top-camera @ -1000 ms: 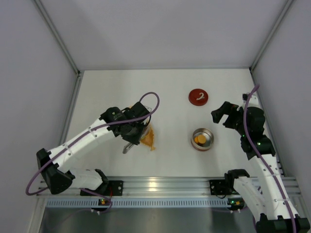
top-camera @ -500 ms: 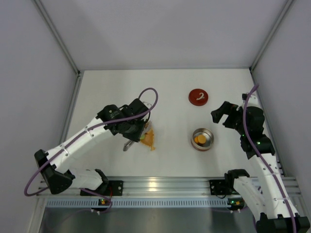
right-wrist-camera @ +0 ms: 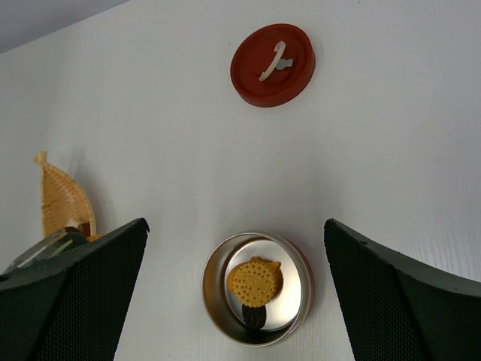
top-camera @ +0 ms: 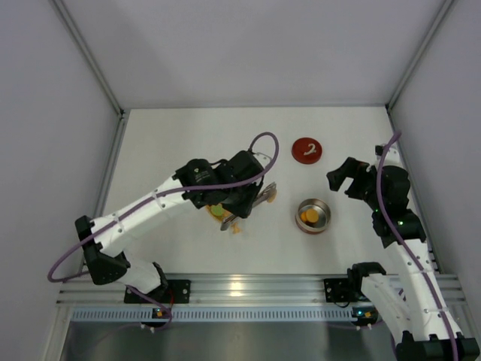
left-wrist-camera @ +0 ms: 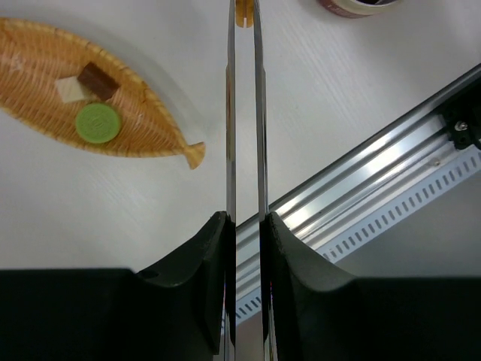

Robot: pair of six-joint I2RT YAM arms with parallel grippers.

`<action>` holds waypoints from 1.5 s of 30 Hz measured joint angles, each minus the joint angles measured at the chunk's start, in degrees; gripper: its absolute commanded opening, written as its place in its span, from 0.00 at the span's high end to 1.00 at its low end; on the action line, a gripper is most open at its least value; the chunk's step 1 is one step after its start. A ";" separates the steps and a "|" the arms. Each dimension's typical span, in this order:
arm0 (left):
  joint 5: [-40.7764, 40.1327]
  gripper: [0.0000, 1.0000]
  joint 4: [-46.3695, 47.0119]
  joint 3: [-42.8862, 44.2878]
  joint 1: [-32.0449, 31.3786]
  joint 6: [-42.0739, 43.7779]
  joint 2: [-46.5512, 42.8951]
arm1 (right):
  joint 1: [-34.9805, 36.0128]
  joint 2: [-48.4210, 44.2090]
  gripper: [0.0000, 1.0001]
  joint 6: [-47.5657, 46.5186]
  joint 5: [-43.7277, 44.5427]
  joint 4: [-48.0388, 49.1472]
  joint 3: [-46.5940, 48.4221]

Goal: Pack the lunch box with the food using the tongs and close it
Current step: Pick up the fake food from the plate, then place the fake food in the packing box.

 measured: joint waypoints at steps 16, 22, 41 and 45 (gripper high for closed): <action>7.69 0.78 13.94 7.41 -4.76 0.02 17.59 | 0.00 -1.44 0.00 -1.11 3.39 -0.87 0.00; 10.27 0.77 16.48 7.87 -5.09 0.04 20.44 | 0.00 -1.44 0.00 -1.55 4.15 -1.11 0.00; 12.35 0.58 18.51 8.46 -5.79 0.04 22.86 | 0.00 -1.44 0.01 -1.99 4.79 -1.31 0.00; 12.26 0.58 18.49 8.46 -5.84 0.04 22.86 | 0.00 -1.42 0.01 -1.99 4.79 -1.38 0.00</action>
